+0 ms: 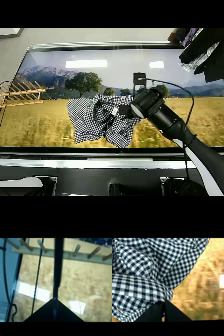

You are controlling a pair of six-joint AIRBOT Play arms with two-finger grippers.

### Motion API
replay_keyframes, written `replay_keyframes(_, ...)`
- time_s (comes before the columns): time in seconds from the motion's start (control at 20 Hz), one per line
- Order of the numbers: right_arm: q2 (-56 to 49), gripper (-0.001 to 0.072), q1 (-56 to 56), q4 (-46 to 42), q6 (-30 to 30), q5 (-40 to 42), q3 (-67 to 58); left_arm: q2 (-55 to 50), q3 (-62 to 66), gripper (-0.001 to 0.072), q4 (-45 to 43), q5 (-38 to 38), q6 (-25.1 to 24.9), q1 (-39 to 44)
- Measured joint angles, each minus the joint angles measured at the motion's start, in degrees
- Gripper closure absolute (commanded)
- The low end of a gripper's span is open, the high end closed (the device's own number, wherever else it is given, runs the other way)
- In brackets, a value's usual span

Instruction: Fold the clothes and pants, and hang the long-sleeved shirts on hangers.

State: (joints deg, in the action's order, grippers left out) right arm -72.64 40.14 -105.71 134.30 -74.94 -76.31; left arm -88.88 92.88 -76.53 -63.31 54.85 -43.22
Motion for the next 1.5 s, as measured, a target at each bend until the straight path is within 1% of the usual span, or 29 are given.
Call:
replay_keyframes(0.15, 0.0, 0.0683, -0.13, -1.25, 2.38, 0.76, 0.0, 3.34, 2.49, 0.0694, 0.0, -0.92, 2.47, 3.87)
replay_keyframes(0.3, 0.0, 0.0683, -1.55, -2.01, 4.35, 1.05, 0.0, 7.37, 1.95, 0.0695, -0.02, -5.7, 3.67, 10.32)
replay_keyframes(0.4, 0.0, 0.0683, -3.45, -2.32, 5.01, 1.42, 0.0, 11.08, -1.31, 0.0694, -0.61, -8.92, 3.87, 16.68)
replay_keyframes(0.6, -0.02, 0.0683, -9.38, -1.09, 5.03, 2.86, 0.0, 20.0, -11.56, 0.0693, -3.02, -15.56, 4.31, 33.88)
replay_keyframes(0.7, -0.22, 0.0683, -12.55, 0.76, 3.76, 4.37, 0.0, 24.0, -15.91, 0.0693, -3.61, -17.92, 7.02, 43.12)
replay_keyframes(0.85, -1.16, 0.0683, -16.17, 4.33, 0.72, 5.7, -0.04, 28.76, -19.67, 0.0694, -5.05, -20.11, 12.85, 55.82)
replay_keyframes(0.95, -2.05, 0.0683, -17.33, 5.77, -0.9, 6.36, -0.07, 30.67, -20.79, 0.0694, -6.1, -22.4, 16.52, 62.84)
replay_keyframes(1.1, -3.45, 0.0683, -18.12, 6.12, -1.73, 7.34, -0.09, 31.98, -21.53, 0.0694, -7.52, -28.68, 21.31, 71.56)
replay_keyframes(1.25, -4.22, 0.0683, -18.38, 4.98, -0.28, 8.37, -0.11, 32.37, -21.81, 0.0694, -9.2, -34.6, 24.09, 77.72)
replay_keyframes(1.35, -4.46, 0.0683, -18.47, 4.33, 0.68, 8.68, -0.11, 32.46, -21.92, 0.0695, -10.88, -37.44, 26.4, 79.87)
replay_keyframes(1.5, -4.59, 0.0683, -18.53, 3.3, 2.19, 9.03, -0.11, 32.52, -21.94, 0.0695, -11.93, -40.11, 27.69, 81.35)
